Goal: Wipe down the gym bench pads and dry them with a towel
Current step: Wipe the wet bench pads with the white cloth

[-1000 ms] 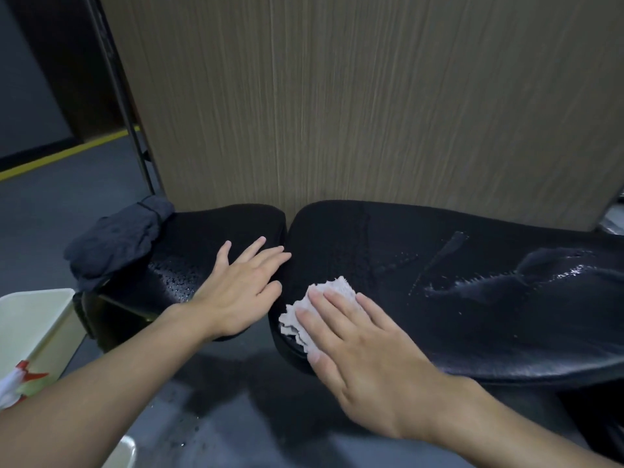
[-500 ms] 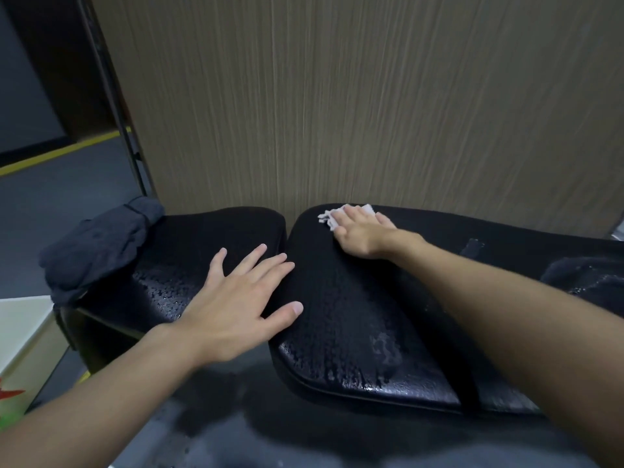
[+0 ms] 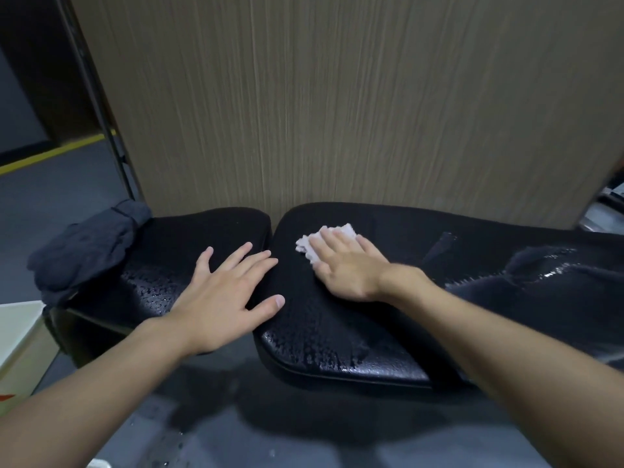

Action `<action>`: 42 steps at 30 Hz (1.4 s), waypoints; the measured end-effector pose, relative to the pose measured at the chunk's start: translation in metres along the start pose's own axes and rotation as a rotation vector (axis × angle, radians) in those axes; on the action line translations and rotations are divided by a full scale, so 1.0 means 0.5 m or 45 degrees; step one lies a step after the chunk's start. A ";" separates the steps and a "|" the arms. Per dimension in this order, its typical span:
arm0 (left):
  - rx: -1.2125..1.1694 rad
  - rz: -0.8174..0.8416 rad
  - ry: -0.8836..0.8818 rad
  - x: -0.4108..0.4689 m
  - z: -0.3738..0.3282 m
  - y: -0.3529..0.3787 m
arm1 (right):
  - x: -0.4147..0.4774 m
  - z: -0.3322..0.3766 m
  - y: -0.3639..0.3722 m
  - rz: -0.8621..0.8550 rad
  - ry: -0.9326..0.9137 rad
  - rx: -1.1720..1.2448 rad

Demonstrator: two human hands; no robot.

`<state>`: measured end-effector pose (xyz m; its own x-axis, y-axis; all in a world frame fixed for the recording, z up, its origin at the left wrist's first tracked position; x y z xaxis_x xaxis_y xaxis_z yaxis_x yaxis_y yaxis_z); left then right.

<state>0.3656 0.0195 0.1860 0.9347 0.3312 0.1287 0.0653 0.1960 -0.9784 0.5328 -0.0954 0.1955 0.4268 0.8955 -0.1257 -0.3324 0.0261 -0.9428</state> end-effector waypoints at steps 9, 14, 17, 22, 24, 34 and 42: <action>-0.117 0.065 -0.028 0.004 0.003 -0.004 | -0.257 0.058 0.052 0.038 -0.247 -0.134; -0.151 0.161 -0.016 0.008 -0.039 -0.022 | -0.191 0.024 0.023 0.031 -0.176 -0.062; -0.061 0.214 -0.026 0.012 -0.071 -0.014 | -0.093 -0.027 -0.004 -0.002 -0.031 -0.031; 0.006 0.255 -0.026 0.019 -0.074 -0.003 | 0.082 -0.128 -0.050 -0.040 0.167 0.069; 0.009 0.256 -0.029 0.021 -0.073 0.001 | 0.131 -0.164 -0.073 -0.089 0.234 0.059; -0.014 0.271 -0.042 0.021 -0.072 0.000 | 0.112 -0.168 -0.061 -0.070 0.296 0.021; -0.007 0.323 -0.036 0.013 -0.079 -0.015 | -0.218 -0.019 0.015 0.008 -0.059 -0.074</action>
<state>0.3851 -0.0162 0.1876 0.9114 0.3946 -0.1167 -0.1681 0.0980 -0.9809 0.4920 -0.1970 0.1991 0.3851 0.9152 -0.1189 -0.2849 -0.0047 -0.9586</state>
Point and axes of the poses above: each hand's wrist, its own x-axis towards the middle knuckle, its own y-axis out of the palm, z = x × y, the point moved 4 cm from there along x, towards the middle knuckle, and after that the axes turned 12 degrees about x, right-handed, at the moved point
